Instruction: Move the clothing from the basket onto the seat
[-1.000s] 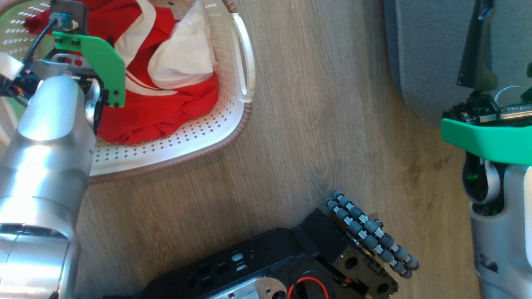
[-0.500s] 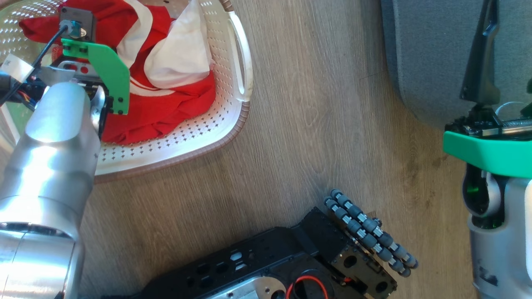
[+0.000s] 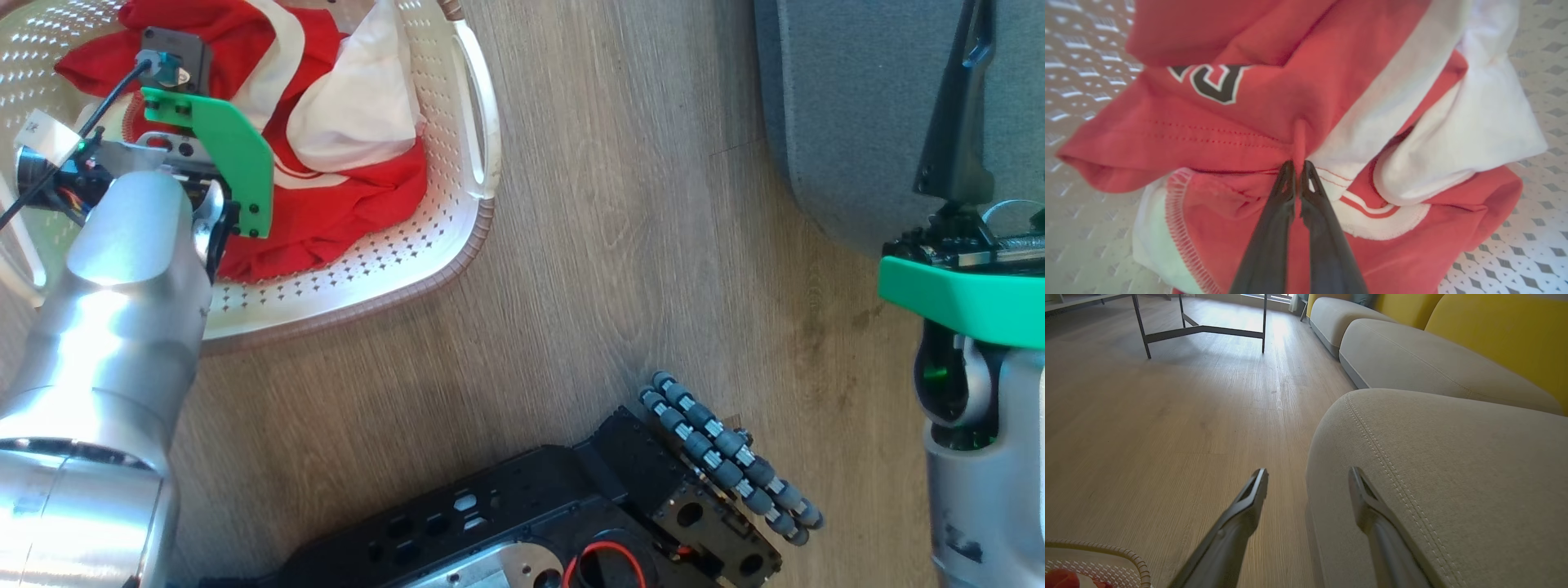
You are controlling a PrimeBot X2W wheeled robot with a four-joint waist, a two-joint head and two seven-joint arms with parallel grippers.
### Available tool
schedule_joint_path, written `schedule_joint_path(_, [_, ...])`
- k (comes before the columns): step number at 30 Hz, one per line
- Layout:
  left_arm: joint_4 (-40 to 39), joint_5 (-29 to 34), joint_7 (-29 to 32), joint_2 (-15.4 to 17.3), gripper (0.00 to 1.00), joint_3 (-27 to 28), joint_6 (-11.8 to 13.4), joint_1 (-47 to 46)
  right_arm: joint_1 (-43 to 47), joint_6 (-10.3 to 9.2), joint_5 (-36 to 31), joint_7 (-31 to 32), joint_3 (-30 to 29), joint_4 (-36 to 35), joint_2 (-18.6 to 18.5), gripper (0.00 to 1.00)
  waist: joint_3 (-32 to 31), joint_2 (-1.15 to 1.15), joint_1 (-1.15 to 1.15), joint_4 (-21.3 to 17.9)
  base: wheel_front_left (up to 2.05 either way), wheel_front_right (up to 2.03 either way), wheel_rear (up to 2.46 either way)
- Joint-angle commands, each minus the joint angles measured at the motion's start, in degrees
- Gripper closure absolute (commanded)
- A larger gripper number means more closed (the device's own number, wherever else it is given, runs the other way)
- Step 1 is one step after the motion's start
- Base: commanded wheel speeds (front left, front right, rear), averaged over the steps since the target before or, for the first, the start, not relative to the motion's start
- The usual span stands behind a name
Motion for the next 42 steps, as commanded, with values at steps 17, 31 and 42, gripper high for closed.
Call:
schedule_joint_path(17, [-2.84, -2.76, -10.48, -0.47, 1.00, 0.45, -2.54, 1.85, 1.68, 0.40, 0.65, -0.28, 0.17, -0.46, -0.73, 0.00, -4.59, 0.00, 0.00, 3.09, 0.00, 0.00, 0.00])
schedule_joint_path(31, [-11.00, -9.19, -17.30, -2.02, 1.00, 2.75, -4.55, 13.52, 5.93, 0.40, -0.05, -0.28, -1.04, 2.48, -5.15, 0.00, -20.28, 0.00, 0.00, 11.47, 0.00, 0.00, 0.00])
schedule_joint_path(42, [-25.89, -11.40, -17.51, -1.52, 1.00, 5.25, -3.57, 25.41, 11.15, 0.40, 1.06, -0.28, 1.46, 9.19, -9.96, 0.00, -32.84, 0.00, 0.00, 17.74, 0.00, 0.00, 0.00])
